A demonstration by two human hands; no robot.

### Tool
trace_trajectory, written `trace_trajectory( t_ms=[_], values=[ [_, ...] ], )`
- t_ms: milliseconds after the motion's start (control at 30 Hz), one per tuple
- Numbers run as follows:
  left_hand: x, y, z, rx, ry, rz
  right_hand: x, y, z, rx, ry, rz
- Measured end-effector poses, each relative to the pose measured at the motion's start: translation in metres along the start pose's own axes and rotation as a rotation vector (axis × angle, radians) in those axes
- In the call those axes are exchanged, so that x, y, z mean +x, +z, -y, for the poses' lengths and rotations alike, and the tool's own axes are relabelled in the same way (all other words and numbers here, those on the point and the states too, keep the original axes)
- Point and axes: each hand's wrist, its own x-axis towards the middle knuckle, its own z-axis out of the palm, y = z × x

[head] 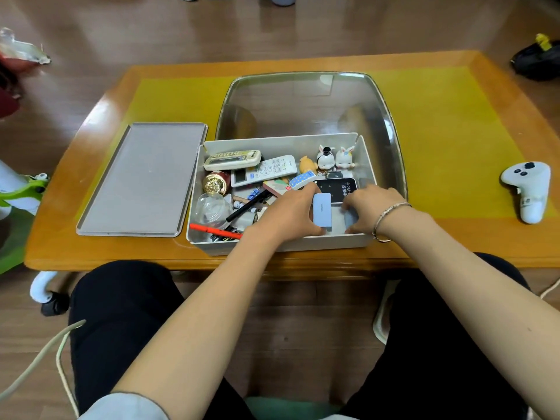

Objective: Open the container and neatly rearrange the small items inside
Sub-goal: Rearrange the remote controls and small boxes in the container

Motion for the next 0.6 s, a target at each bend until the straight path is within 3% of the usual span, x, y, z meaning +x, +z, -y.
trace_trajectory(
  t_ms=[167,367,600],
  values=[
    [0.008,0.001,-0.002,0.064,-0.002,0.062,0.000,-0.001,0.000,0.003,-0.039,-0.032],
    [0.020,0.008,-0.010,0.089,0.005,0.198,-0.012,-0.004,-0.017,0.205,-0.112,-0.132],
    [0.015,0.002,-0.019,0.055,-0.029,0.283,-0.009,-0.008,-0.019,0.210,-0.094,-0.106]
  ],
)
